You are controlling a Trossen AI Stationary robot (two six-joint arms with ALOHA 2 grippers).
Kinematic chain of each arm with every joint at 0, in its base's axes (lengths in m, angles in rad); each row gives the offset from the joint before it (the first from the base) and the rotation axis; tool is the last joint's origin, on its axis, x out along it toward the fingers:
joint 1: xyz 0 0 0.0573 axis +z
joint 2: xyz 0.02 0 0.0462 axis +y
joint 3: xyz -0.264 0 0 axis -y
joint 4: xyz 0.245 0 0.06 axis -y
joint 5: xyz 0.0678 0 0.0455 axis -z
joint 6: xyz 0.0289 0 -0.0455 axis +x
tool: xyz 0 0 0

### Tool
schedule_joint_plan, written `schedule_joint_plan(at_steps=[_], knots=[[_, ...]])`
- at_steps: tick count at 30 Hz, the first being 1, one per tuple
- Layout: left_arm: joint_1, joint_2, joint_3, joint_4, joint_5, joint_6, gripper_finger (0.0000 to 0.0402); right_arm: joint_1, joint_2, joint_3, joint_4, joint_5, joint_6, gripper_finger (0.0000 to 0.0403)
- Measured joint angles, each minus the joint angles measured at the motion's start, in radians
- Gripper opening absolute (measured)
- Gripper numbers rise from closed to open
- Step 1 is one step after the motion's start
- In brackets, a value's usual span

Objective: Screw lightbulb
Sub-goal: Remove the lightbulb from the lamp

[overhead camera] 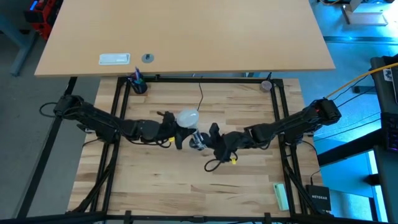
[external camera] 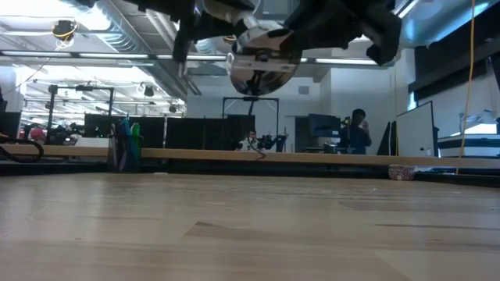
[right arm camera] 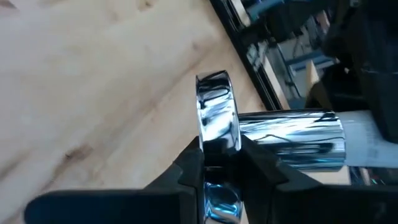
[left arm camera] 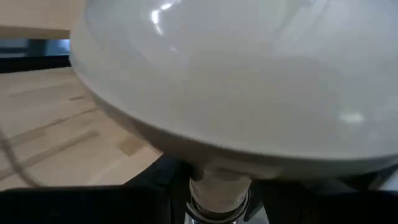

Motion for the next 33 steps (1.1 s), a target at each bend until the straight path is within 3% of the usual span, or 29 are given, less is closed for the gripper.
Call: schedule_joint_plan(at_steps=[11,20,24,29,33], knots=[[-0.086,-0.002,0.0,0.094,0.103,0.145,0.0137,0.01,-0.081,0.0,-0.019,-0.181,0.038,0.0067],[-0.099,-0.002,0.0,0.325,0.434,0.401,0.0136,0.008,-0.081,-0.002,0.236,-0.478,0.04,0.0068],[-0.095,-0.002,0.002,0.391,0.528,0.461,0.0136,0.003,-0.08,-0.002,0.327,-0.523,0.052,0.0068],[-0.075,-0.002,0.002,0.386,0.517,0.446,0.0136,0.001,-0.082,-0.002,0.286,-0.46,0.028,0.0066],[-0.063,-0.004,0.002,0.271,0.373,0.369,0.0136,0.001,-0.082,-0.004,0.205,-0.38,0.01,0.0066]])
